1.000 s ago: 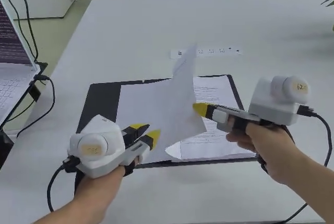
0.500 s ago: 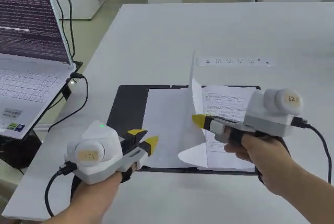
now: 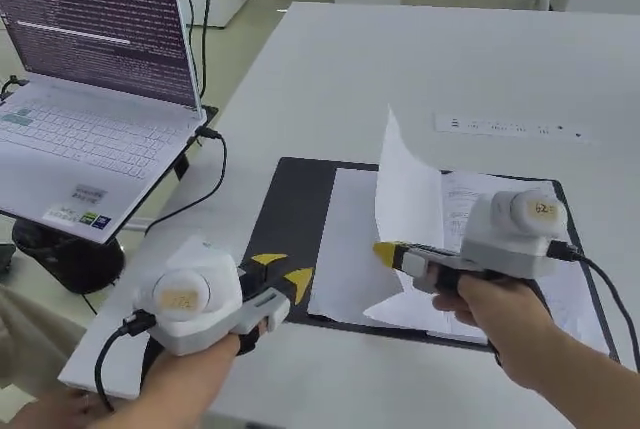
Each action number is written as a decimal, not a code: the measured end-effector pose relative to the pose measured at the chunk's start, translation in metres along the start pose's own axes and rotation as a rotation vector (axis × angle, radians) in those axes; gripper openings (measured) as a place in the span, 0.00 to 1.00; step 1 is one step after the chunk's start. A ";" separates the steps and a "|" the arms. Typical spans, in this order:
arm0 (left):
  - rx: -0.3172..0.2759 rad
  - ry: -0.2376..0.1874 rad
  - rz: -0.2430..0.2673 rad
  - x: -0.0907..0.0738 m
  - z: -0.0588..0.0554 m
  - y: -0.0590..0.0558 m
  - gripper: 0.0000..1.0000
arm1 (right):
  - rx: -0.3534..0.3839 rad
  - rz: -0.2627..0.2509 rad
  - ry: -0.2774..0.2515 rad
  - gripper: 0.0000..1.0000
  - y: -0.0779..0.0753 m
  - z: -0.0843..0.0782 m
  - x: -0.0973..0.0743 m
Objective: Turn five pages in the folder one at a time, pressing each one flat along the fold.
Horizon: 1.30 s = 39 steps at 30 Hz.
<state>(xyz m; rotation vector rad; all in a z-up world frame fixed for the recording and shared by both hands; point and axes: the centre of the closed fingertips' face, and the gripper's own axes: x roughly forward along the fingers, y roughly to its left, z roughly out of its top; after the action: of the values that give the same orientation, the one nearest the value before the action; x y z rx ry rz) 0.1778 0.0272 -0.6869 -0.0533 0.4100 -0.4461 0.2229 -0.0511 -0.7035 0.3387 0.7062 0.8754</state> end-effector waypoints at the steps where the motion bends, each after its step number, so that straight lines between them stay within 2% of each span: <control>1: 0.002 0.006 0.000 -0.001 -0.002 0.000 0.18 | -0.006 -0.004 0.011 0.00 -0.001 -0.003 0.004; 5: 0.008 0.020 -0.007 -0.001 -0.006 -0.002 0.18 | -0.003 -0.006 0.040 0.00 -0.002 -0.011 0.020; 16: -0.009 0.053 -0.007 0.004 -0.021 0.003 0.18 | 0.009 -0.012 0.100 0.00 -0.004 -0.030 0.050; 21: -0.013 0.063 0.001 0.005 -0.025 0.008 0.18 | -0.018 0.009 0.112 0.04 0.005 -0.035 0.059; 26: -0.012 0.076 0.009 0.006 -0.029 0.012 0.18 | -0.002 0.035 0.115 0.07 0.012 -0.039 0.061; 28: -0.009 0.085 0.007 0.008 -0.032 0.013 0.18 | 0.016 0.045 0.098 0.09 0.013 -0.039 0.060; 33: 0.004 0.103 -0.008 0.017 -0.038 0.011 0.17 | 0.039 0.048 0.087 0.07 0.008 -0.039 0.050; 35: 0.020 0.120 -0.028 0.024 -0.041 0.007 0.17 | 0.072 0.042 0.079 0.07 0.002 -0.038 0.043; 39: 0.058 0.131 -0.070 0.040 -0.041 -0.006 0.18 | 0.098 0.025 0.040 0.06 -0.012 -0.033 0.026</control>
<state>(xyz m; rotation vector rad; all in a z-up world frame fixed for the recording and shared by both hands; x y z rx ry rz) 0.1915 0.0067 -0.7389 0.0179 0.5253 -0.5324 0.2188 -0.0379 -0.7453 0.4196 0.7846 0.8749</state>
